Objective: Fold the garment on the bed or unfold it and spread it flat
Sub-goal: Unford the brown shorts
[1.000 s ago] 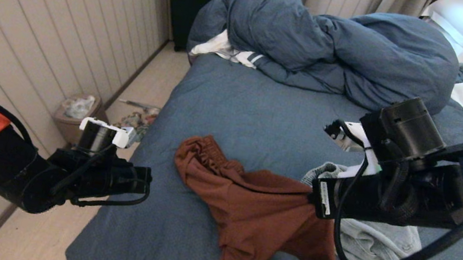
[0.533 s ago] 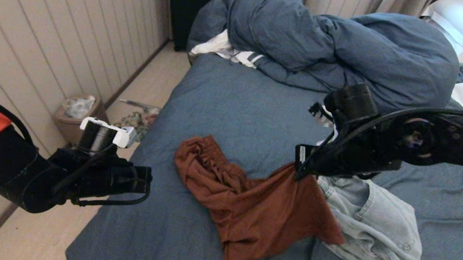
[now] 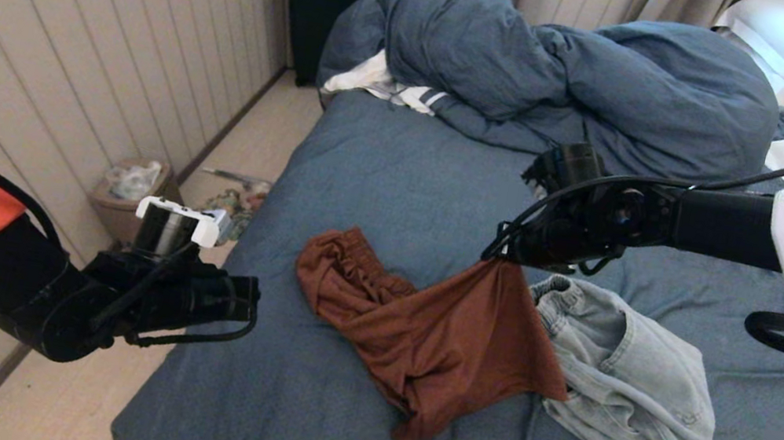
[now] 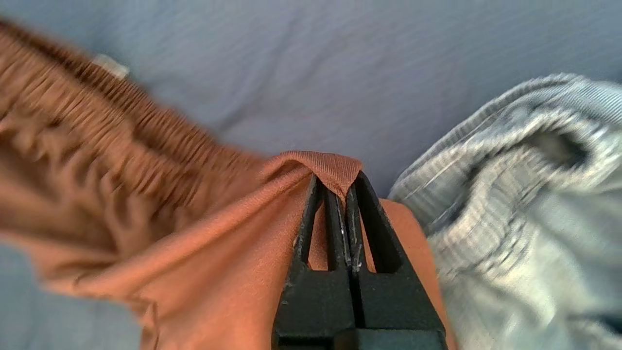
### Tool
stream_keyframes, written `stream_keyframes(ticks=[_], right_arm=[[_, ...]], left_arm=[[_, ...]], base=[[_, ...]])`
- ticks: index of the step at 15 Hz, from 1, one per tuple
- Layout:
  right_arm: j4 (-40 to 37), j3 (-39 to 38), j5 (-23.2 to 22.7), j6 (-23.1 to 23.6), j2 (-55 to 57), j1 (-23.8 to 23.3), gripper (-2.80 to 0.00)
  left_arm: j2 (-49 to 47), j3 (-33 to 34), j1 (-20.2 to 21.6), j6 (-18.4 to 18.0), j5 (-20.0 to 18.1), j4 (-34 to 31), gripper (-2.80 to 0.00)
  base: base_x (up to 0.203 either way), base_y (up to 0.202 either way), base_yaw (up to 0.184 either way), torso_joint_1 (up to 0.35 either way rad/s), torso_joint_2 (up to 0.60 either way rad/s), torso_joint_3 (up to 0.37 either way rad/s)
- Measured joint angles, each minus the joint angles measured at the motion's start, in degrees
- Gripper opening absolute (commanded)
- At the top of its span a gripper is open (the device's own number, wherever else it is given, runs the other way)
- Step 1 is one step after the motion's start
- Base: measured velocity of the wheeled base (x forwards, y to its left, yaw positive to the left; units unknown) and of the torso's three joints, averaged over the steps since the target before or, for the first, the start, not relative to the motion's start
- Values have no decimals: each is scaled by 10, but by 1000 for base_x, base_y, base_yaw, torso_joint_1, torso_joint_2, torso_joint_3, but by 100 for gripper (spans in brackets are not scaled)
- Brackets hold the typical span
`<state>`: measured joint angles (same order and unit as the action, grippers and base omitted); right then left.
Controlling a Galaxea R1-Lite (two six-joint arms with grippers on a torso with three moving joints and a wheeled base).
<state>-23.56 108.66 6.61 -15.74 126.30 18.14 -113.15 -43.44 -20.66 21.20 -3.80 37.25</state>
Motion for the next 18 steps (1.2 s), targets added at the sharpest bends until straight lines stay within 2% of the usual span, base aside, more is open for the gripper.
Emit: stream_keyframes(ticks=[6,10,11,15,18], right_arm=[[-1,31,5,7,22,-70,-280],[1,32,5,9,41,-99,-280],[0,32,5,9,44,-101,0],[-2,28,3,8,42,-99,0],[-12,-5,-9,22,8,-92,0]], left_arm=[[-1,1,0,1,0,0,-280],[-2,3,0,1,0,0,-280],[-2,3,0,1,0,0,-280],[-2,3,0,0,0,0,-280],[-2,4,0,0,0,0,-280]], base=[[0,0,0,0,0,0],[0,0,0,0,0,0],[0,0,0,0,0,0],[0,0,0,0,0,0],[0,0,0,0,0,0]])
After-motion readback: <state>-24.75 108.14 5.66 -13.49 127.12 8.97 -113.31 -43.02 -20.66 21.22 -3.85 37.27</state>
